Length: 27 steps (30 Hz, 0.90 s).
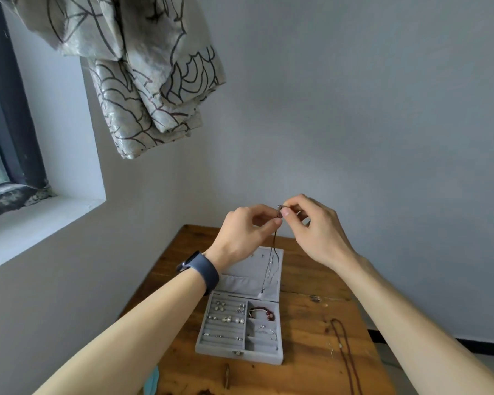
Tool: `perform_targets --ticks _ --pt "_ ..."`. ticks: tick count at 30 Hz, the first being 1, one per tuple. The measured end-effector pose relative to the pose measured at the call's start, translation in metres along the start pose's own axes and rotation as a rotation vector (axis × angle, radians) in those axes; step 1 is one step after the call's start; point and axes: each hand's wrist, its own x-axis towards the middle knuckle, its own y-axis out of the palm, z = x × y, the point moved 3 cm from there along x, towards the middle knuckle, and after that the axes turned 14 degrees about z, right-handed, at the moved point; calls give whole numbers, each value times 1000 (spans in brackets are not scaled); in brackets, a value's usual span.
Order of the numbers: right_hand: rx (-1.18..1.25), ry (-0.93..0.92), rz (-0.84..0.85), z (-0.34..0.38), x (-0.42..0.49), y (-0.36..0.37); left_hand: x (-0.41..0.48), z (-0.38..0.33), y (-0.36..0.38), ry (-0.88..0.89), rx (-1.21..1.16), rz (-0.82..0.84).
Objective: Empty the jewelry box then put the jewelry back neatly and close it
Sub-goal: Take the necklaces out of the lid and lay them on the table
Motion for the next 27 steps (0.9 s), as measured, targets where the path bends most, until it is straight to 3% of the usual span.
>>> perform_targets --ticks 3,6,9,12,14,21,27 --pt "60 19 -32 8 -11 -11 -7 -15 -5 25 -15 -27" --pt "300 125 -29 10 -34 -7 -16 -24 -4 13 -80 -13" --pt "654 223 164 12 -66 20 -30 -23 6 -39 -353 30" --pt "827 296 426 10 -106 60 -52 -16 19 -97 -522 58" --pt "911 343 478 7 -134 85 -67 -6 26 -139 -587 63" --pt "1123 525 267 -1 -212 144 -115 51 49 -340 -827 16" --pt "1032 631 182 -7 -255 161 -133 93 64 -483 -1156 -109"
